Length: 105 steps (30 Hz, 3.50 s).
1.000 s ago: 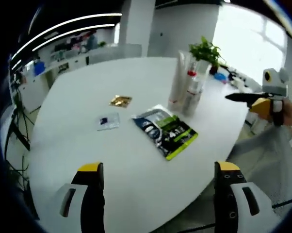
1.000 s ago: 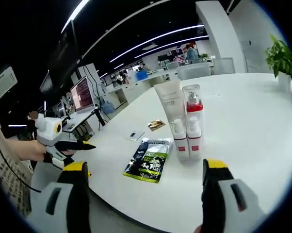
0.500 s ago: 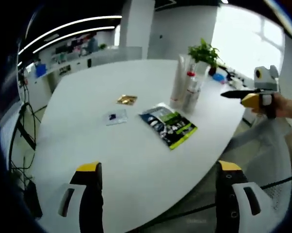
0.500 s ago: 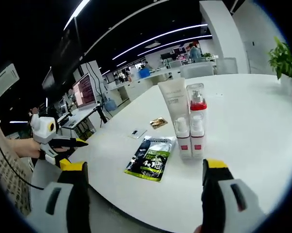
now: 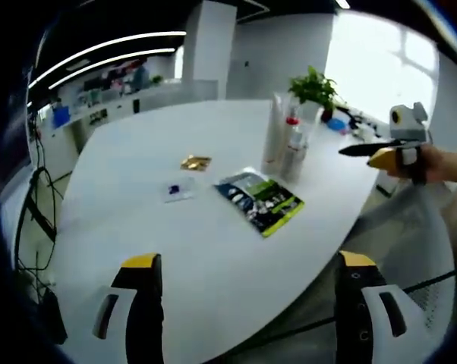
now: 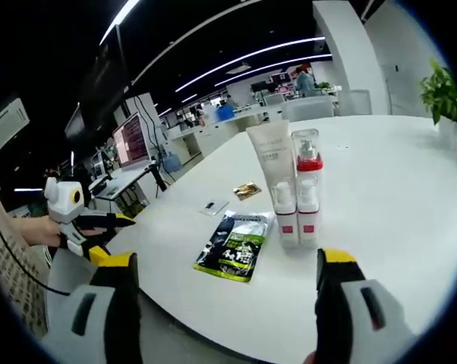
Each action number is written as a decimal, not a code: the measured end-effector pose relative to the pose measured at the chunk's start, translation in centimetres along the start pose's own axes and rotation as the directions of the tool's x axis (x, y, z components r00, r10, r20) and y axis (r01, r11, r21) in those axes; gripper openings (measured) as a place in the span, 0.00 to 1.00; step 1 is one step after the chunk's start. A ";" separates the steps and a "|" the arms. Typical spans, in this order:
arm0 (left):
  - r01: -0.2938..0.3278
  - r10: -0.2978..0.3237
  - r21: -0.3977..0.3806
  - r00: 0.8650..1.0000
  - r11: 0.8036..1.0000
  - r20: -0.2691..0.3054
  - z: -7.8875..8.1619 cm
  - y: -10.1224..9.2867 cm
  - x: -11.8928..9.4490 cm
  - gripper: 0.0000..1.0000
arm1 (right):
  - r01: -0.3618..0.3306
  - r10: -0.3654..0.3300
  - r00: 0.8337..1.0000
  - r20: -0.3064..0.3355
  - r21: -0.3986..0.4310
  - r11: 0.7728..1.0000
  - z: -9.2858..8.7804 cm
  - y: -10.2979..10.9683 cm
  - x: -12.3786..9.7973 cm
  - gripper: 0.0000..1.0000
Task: Arrange the skincare products in the storage area until every visible bottle or jar stands upright without overlapping.
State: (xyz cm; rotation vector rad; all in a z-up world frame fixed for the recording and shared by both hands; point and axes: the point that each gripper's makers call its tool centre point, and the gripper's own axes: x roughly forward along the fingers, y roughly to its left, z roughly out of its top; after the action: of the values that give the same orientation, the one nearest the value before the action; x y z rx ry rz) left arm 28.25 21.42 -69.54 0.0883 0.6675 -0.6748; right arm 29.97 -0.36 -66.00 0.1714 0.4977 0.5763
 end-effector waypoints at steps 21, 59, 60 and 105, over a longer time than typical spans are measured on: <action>-0.028 0.026 -0.032 0.999 0.999 -0.048 -0.4 1.7 1.3 0.92 | 0.016 -0.016 1.000 0.012 0.013 1.000 0.1 -0.4 -0.2 0.96; -0.060 0.057 -0.012 0.979 0.998 -0.194 0.1 5.8 7.5 0.83 | 0.054 -0.054 0.999 -0.005 0.001 0.999 -0.1 -1.1 -0.1 0.95; -0.063 0.060 -0.009 0.979 0.998 -0.196 0.2 5.9 7.6 0.83 | 0.056 -0.055 0.998 -0.008 0.002 0.998 -0.1 -1.1 -0.1 0.95; -0.121 0.116 0.000 0.952 0.993 -0.282 4.4 9.8 15.7 0.74 | 0.103 -0.101 0.994 -0.036 0.046 0.994 -0.8 -2.3 -0.1 0.95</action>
State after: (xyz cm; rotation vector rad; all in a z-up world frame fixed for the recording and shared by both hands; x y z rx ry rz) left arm 45.69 19.21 -76.71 0.2100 0.9348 -0.5442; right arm 30.61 -2.27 -67.29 0.1811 0.5505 0.4686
